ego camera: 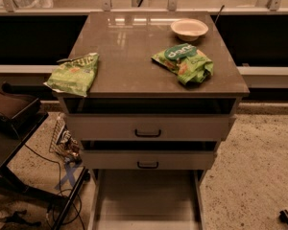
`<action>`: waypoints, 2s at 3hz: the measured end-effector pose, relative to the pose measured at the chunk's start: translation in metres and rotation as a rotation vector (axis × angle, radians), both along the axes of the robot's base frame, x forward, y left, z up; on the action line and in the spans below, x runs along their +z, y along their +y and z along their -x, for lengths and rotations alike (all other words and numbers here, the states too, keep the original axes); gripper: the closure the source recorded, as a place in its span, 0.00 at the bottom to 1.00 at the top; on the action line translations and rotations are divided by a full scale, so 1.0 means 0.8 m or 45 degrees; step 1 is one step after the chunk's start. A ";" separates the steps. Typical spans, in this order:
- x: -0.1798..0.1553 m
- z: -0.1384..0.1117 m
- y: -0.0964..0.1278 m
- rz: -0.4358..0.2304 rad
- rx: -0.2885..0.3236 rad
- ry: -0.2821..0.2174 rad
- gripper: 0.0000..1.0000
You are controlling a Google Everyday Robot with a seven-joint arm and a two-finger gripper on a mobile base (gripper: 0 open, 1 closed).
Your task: Place orange into bottom drawer
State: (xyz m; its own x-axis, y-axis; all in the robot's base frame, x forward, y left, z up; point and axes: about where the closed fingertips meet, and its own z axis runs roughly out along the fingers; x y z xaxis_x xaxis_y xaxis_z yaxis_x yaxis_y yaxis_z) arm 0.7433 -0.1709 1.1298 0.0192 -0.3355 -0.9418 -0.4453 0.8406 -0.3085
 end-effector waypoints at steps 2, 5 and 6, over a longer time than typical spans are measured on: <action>-0.087 0.147 0.012 0.112 0.169 0.160 1.00; -0.161 0.195 0.018 0.257 0.343 0.403 1.00; -0.182 0.210 0.029 0.261 0.326 0.417 1.00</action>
Offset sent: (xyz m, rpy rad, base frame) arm -0.1804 -0.0060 -0.1607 -0.2123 0.3196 0.2556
